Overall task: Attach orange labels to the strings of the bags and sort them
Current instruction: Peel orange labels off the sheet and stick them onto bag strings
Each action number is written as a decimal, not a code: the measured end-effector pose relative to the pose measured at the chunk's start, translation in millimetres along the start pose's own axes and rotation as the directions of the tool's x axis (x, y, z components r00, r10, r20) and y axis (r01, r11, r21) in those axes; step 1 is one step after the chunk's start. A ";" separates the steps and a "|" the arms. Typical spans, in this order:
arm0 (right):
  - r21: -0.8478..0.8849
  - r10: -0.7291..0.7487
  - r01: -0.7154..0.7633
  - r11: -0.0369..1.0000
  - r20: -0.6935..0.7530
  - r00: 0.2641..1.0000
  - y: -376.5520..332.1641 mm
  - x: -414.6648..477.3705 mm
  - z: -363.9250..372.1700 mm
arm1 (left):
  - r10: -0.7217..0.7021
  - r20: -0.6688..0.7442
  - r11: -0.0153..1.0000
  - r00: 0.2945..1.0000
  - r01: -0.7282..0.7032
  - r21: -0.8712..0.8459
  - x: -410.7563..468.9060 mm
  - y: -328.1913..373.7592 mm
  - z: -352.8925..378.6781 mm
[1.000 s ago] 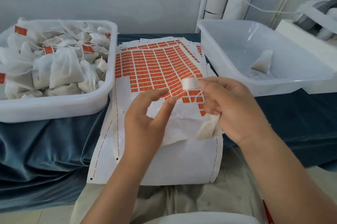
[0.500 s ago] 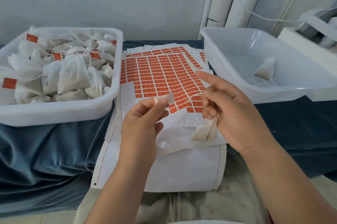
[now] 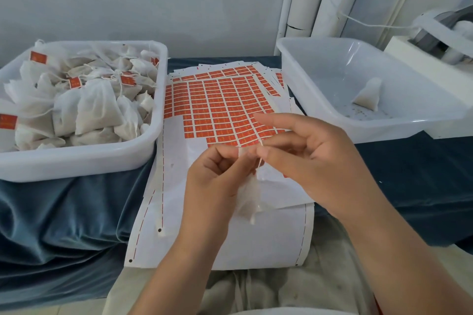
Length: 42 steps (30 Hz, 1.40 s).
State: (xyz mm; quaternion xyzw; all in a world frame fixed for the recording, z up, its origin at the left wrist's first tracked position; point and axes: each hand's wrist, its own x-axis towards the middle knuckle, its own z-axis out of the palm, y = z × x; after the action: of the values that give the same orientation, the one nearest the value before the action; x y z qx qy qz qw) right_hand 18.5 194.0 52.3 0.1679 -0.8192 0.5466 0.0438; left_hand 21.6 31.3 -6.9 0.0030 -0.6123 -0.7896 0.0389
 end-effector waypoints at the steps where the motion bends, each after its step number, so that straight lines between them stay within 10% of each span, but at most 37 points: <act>1: -0.017 -0.004 0.004 1.000 -0.009 1.000 0.4 0.4 1.1 | -0.005 0.024 1.000 1.000 0.006 -0.002 -0.3 0.0 0.7; 27: -0.166 -0.088 0.065 0.984 -0.138 0.986 23.8 8.2 13.4 | -0.034 0.155 0.983 0.987 0.005 0.186 5.4 -1.7 -6.6; 42: 0.414 0.106 -0.011 0.910 -0.208 0.972 29.4 6.9 28.6 | -0.148 0.275 0.966 0.950 0.079 0.246 15.4 -7.4 -21.3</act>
State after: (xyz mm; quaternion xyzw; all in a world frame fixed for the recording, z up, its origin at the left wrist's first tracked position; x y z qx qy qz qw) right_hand 5.7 176.6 16.7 0.0856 -0.6807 0.7227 0.0839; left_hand 6.9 11.5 -18.7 -0.0733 -0.6980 -0.7055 -0.0983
